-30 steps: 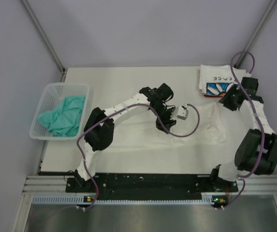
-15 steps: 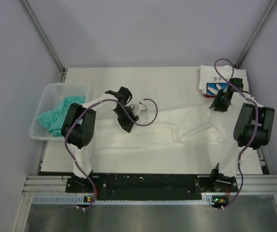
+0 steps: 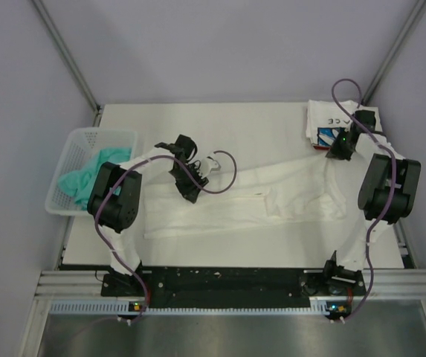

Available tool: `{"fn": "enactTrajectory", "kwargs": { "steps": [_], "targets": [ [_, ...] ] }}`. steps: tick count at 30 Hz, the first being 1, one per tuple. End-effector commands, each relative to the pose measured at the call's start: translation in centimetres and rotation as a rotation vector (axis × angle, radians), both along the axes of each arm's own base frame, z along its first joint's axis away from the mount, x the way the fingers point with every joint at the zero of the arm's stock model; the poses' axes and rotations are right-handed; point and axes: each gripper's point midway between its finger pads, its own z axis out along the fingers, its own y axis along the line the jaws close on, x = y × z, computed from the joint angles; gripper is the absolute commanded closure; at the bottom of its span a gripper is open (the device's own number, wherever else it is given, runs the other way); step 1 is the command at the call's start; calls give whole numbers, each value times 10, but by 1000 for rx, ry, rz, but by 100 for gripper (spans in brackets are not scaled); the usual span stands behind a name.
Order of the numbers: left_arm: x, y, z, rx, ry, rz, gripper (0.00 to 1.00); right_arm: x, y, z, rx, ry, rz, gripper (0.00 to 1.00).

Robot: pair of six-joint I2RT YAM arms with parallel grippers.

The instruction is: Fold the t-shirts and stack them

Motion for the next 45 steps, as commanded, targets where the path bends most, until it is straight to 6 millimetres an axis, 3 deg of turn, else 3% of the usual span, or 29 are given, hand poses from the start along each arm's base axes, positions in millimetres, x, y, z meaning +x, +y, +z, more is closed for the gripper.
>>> {"fn": "enactTrajectory", "kwargs": {
  "steps": [1,5,7,10,12,17,19,20,23,28,34,40,45],
  "targets": [
    [4,13,-12,47,-15,18,60,32,-11,42,-61,-131,7,100],
    [3,13,-13,46,-6,14,59,30,-8,24,-35,-85,9,100],
    [1,13,-13,47,-2,10,59,28,-8,18,-32,-63,12,86],
    [1,12,-9,36,0,1,59,24,-8,30,-37,-58,15,72],
    [0,8,-3,15,-2,-7,59,16,-14,51,-74,-76,-16,67],
    [2,2,15,-29,-26,-16,57,-47,-32,91,-211,-58,-181,67],
    [2,0,21,-42,-30,-20,57,-79,-23,89,-199,-47,-217,67],
    [1,-1,24,-50,-34,-21,57,-102,-15,72,-171,-7,-226,67],
    [-1,0,35,-63,-48,-21,57,-147,9,45,-74,39,-241,68],
    [0,13,54,-77,-86,9,56,-187,41,18,58,88,-221,66],
    [10,43,43,-40,-76,105,56,-196,51,-5,105,130,-206,65],
    [8,67,35,-22,-68,164,56,-194,48,-20,93,163,-212,67],
    [4,85,20,5,-20,200,56,-205,49,-36,99,228,-224,69]
  ]
}}
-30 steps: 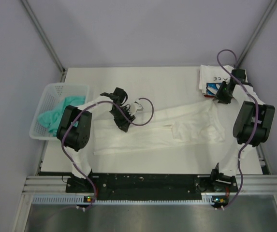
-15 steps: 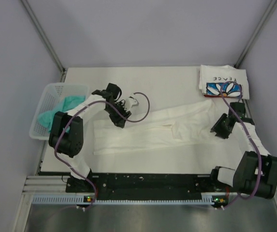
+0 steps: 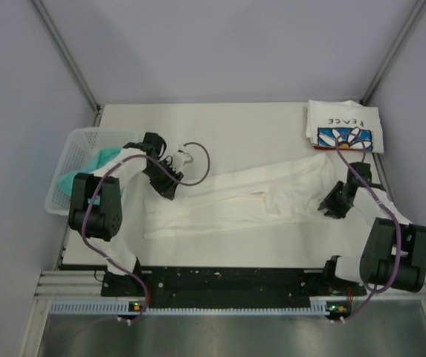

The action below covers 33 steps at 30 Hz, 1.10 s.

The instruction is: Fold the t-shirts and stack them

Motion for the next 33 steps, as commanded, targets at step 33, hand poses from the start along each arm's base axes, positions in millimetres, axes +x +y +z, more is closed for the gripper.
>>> {"fn": "enactTrajectory", "kwargs": {
  "steps": [33],
  "targets": [
    [-22,20,-24,18,107,-57,60,-28,-39,17,-82,1,-384,72]
  ]
}}
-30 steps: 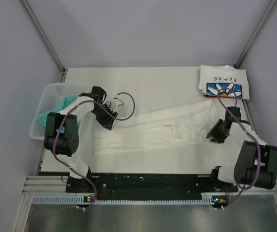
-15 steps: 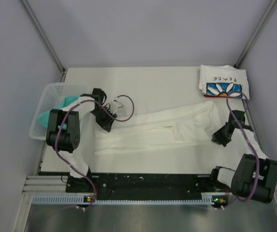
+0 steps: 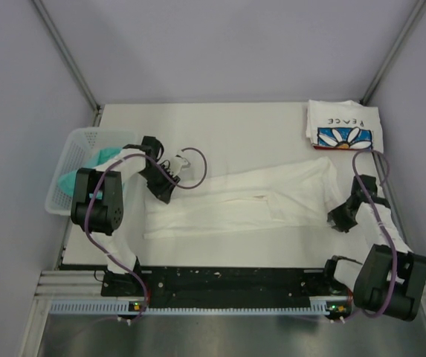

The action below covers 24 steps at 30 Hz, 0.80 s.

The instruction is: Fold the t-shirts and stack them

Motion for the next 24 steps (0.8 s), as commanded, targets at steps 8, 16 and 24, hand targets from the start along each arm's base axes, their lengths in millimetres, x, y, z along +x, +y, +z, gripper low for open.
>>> {"fn": "enactTrajectory", "kwargs": {
  "steps": [8,16,24],
  "targets": [
    [-16,-24,65,-178,7,-150,59,106,-10,118,-268,-354,210,84],
    [31,13,31,52,-26,-23,66,189,48,67,-199,-200,491,100],
    [-13,42,-10,186,32,-95,68,198,90,-9,-114,66,584,100]
  ]
}}
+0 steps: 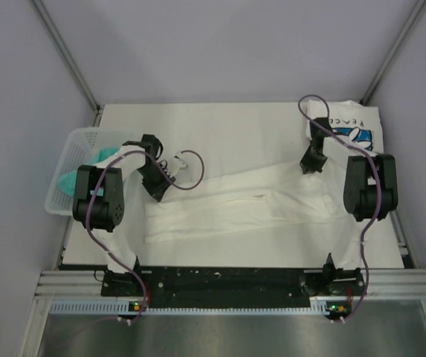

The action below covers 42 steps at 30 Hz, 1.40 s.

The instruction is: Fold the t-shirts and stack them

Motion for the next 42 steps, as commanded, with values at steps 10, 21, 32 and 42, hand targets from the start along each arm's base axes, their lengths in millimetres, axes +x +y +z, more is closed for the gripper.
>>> {"fn": "enactTrajectory", "kwargs": {
  "steps": [10,21,32,42],
  "targets": [
    [-162,54,-24,98,292,-147,71,48,168,-20,152,73,307,100],
    [-195,29,12,-76,337,-203,71,207,235,81,403,-380,279,100],
    [-125,12,60,-184,133,-110,67,102,192,122,337,-336,310,91],
    [-89,52,14,15,56,-2,69,47,161,-4,381,-30,123,100]
  ]
}}
